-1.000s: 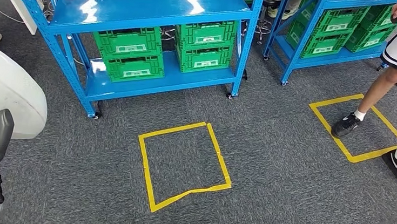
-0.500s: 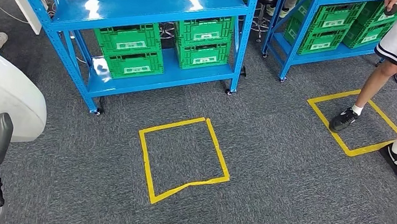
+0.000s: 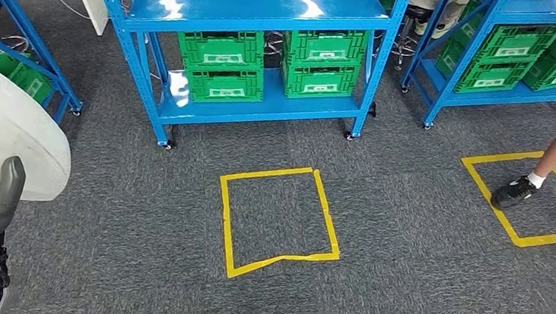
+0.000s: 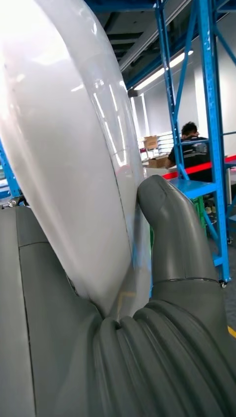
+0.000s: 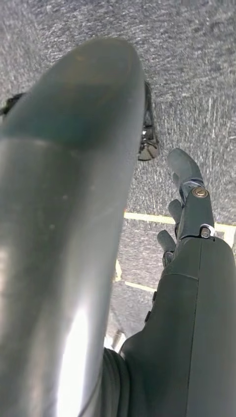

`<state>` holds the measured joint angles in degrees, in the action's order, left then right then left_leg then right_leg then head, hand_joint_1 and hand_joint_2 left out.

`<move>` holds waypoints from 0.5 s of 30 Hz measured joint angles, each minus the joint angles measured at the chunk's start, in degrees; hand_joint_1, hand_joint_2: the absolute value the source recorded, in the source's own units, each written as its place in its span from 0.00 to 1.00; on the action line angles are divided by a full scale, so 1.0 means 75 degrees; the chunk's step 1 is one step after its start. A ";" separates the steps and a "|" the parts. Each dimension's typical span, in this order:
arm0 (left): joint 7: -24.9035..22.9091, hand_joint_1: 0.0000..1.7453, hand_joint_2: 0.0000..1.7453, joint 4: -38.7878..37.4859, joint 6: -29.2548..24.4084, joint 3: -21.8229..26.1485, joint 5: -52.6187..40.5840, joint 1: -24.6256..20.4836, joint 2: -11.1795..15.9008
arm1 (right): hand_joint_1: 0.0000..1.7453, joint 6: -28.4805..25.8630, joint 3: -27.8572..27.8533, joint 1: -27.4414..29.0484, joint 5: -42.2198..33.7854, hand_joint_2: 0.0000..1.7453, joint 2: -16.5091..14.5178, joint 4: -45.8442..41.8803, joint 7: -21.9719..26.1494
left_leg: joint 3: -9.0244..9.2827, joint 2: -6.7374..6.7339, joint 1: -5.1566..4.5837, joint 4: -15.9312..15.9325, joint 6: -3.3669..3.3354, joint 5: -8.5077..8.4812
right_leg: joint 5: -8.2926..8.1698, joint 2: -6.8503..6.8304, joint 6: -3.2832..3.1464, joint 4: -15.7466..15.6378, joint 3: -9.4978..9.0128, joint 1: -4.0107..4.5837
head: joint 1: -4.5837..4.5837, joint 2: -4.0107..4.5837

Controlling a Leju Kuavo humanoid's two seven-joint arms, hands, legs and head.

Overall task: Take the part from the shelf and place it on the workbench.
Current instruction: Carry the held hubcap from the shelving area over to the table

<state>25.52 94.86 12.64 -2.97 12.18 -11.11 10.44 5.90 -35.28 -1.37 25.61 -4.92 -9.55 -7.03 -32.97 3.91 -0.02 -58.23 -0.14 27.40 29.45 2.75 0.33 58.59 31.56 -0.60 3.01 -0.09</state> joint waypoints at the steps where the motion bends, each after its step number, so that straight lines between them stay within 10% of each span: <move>1: -0.0012 1.00 1.00 -0.0026 0.0017 0.0000 0.0010 0.0002 0.0006 | 0.00 -0.0002 0.0000 0.0003 0.0008 0.00 0.0001 0.0000 -0.0007 | -0.0030 0.0058 -0.0001 0.0007 0.0057 -0.0026 | 0.0006 -0.0022 -0.0026 -0.0024 0.0002 0.0012 | 0.0000 0.0000; 4: -0.0020 1.00 1.00 -0.0063 0.0033 0.0007 0.0017 0.0056 0.0058 | 0.00 -0.0009 0.0000 0.0002 0.0039 0.00 -0.0002 0.0000 -0.0048 | -0.0146 -0.0017 0.0025 -0.0094 0.0209 0.0029 | -0.0085 -0.0225 -0.0182 -0.0094 0.0009 0.0002 | -0.0015 0.0000; 8: -0.0012 1.00 1.00 0.0014 0.0027 0.0023 -0.0030 0.0245 0.0098 | 0.00 0.0024 0.0006 0.0045 0.0185 0.00 0.0001 0.0000 -0.0196 | -0.0890 -0.0442 0.0056 -0.1785 0.0357 0.0922 | -0.0125 -0.0528 -0.0272 -0.0135 0.0040 -0.0005 | -0.0079 0.0000; 10: -0.0001 1.00 1.00 0.0083 0.0011 0.0039 -0.0108 0.0421 0.0117 | 0.00 0.0037 0.0011 0.0061 0.0241 0.00 0.0001 0.0000 -0.0203 | -0.0991 -0.0480 0.0069 -0.2108 0.0378 0.0949 | -0.0125 -0.0688 -0.0272 -0.0130 0.0054 -0.0003 | -0.0081 0.0000; 15: 0.0082 1.00 1.00 0.0286 -0.0033 0.0122 -0.0164 0.0601 0.0202 | 0.00 0.0043 0.0015 0.0058 0.0291 0.00 0.0015 0.0000 -0.0101 | 0.0167 -0.0985 -0.0024 0.0028 0.0199 0.0117 | -0.0094 -0.1054 -0.0174 -0.0107 0.0013 0.0047 | -0.0082 0.0000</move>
<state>26.14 97.00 12.40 -2.06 10.95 -6.60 11.96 6.22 -35.16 -0.94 27.79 -4.81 -9.55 -7.79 -31.72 -3.47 -0.20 -58.03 1.35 28.28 28.75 -5.15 -0.98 57.79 31.66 -0.25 2.39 -0.09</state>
